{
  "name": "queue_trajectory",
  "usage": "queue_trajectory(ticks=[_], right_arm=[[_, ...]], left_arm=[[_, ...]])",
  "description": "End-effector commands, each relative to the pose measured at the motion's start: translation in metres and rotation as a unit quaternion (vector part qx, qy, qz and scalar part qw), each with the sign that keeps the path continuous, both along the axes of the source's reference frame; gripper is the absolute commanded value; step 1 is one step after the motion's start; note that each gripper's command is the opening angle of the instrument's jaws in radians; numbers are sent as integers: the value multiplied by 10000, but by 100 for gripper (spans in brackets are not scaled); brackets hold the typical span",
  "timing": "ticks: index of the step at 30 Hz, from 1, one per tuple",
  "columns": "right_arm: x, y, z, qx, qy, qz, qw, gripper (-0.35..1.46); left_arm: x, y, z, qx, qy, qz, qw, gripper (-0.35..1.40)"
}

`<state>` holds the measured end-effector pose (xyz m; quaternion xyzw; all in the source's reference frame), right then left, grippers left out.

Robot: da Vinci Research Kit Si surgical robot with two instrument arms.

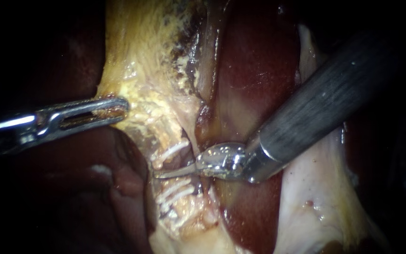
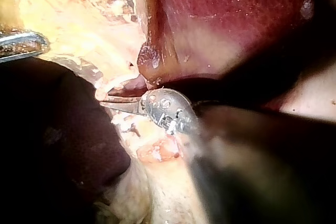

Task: Go back from the cut left tube

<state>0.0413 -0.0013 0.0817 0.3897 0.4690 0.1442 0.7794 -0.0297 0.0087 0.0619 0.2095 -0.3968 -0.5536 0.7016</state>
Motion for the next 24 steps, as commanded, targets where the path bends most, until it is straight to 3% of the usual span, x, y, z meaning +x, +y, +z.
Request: queue_trajectory(ticks=[1, 10, 15, 24], right_arm=[[0, 0, 0, 4, 4, -9, 10000, -35], [0, 1, 1, -78, 40, -21, 10000, -33], [0, 1, 1, -160, 74, -32, 9998, 12], [-1, 1, 1, -217, 97, -39, 9997, 44]], left_arm=[[0, 0, 0, -1, -1, 3, 10000, -35], [0, 0, 0, -1, -1, 3, 10000, -35], [1, 0, 0, -1, -2, 4, 10000, -35], [1, 0, 0, -2, -2, 5, 10000, -35]])
